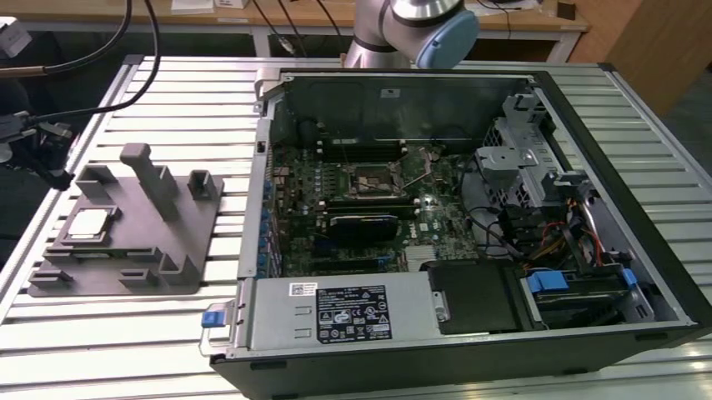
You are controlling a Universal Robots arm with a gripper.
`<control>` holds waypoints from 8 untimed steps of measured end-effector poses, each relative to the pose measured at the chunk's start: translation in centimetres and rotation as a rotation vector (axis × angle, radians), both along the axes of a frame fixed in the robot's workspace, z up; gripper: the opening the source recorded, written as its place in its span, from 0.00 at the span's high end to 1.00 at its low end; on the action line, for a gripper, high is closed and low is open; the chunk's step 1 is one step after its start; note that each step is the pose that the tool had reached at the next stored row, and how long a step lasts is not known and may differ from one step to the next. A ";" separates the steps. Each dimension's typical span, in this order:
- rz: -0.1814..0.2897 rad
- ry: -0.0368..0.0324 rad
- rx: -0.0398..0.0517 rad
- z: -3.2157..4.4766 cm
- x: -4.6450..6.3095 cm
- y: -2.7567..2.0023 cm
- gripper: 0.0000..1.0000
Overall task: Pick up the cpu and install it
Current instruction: 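Pick up the cpu and move it towards the insertion slot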
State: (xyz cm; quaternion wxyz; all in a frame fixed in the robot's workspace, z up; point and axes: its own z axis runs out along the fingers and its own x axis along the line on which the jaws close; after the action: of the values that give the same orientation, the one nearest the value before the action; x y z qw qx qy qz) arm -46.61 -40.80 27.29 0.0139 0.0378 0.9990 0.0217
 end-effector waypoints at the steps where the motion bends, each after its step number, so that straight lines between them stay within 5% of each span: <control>1: 0.000 0.0000 0.0001 -0.14 0.0 -0.04 0.89; 8: 0.000 -0.0022 0.0014 -1.14 -0.2 -0.88 0.89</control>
State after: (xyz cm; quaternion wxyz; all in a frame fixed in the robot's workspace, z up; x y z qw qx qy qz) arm -46.81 -41.67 26.14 0.0149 0.0378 0.9989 0.0225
